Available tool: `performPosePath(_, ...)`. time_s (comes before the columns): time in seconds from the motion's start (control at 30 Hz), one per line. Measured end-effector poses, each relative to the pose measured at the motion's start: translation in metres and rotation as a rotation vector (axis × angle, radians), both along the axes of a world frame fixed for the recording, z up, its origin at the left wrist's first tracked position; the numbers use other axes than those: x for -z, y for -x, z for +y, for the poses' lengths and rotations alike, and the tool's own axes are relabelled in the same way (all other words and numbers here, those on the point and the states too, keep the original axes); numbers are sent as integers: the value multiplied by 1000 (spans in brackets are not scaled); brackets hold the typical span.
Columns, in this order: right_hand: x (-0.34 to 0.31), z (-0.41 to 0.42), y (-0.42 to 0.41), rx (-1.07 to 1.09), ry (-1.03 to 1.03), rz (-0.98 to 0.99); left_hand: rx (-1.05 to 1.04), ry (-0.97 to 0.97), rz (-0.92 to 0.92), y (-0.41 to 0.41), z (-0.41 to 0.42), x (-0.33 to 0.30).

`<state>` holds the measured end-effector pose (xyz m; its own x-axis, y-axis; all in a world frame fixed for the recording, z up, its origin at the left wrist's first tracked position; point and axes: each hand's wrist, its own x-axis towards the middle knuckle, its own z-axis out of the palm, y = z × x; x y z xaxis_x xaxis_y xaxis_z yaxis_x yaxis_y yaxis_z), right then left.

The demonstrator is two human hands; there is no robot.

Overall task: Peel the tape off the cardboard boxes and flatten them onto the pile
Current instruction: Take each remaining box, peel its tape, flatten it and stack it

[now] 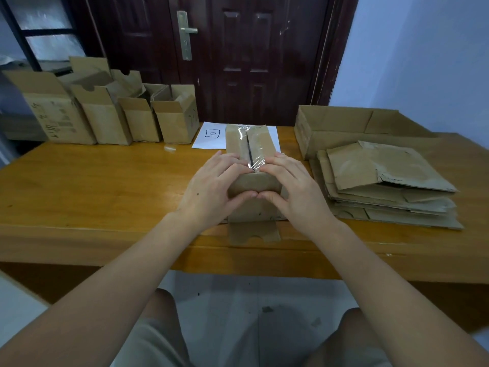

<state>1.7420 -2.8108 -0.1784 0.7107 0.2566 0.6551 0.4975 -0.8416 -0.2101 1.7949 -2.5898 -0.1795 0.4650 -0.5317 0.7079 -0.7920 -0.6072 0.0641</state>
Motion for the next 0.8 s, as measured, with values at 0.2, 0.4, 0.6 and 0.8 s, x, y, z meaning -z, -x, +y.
performPosePath(0.2,-2,-1,0,2,33,-28,0,0,-13,1,-1,0)
performPosePath(0.4,-3,-1,2,-5,60,-52,-6,12,-41,0,-2,-1)
performPosePath(0.6,-1,1,1,28,105,-72,0,30,-61,2,-5,-1)
performPosePath(0.8,-2,6,3,38,81,-76,-22,43,-89,0,-8,-2)
